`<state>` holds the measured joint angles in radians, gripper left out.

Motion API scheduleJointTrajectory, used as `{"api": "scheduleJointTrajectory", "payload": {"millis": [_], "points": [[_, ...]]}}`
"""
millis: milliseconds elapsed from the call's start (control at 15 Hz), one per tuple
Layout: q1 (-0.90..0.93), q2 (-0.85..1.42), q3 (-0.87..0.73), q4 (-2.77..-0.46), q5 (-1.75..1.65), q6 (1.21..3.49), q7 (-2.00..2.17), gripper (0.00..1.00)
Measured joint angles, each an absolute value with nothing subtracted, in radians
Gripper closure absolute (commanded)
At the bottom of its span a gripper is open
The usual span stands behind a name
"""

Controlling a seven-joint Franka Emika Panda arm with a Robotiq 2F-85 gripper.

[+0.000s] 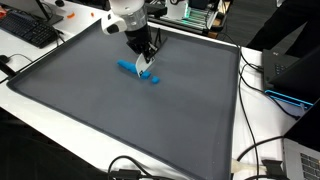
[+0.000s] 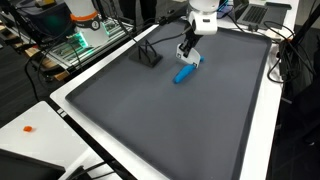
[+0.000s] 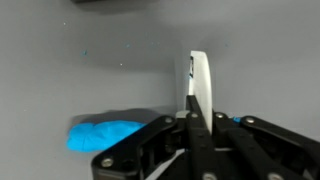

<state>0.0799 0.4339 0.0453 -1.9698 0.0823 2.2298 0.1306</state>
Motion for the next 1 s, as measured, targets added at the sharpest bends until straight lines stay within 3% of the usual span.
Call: {"api": "scheduleJointTrajectory", "payload": {"millis": [1000], "points": [[0.079, 0.357, 0.016, -1.970, 0.040, 2.210, 0.130, 0.99]]}}
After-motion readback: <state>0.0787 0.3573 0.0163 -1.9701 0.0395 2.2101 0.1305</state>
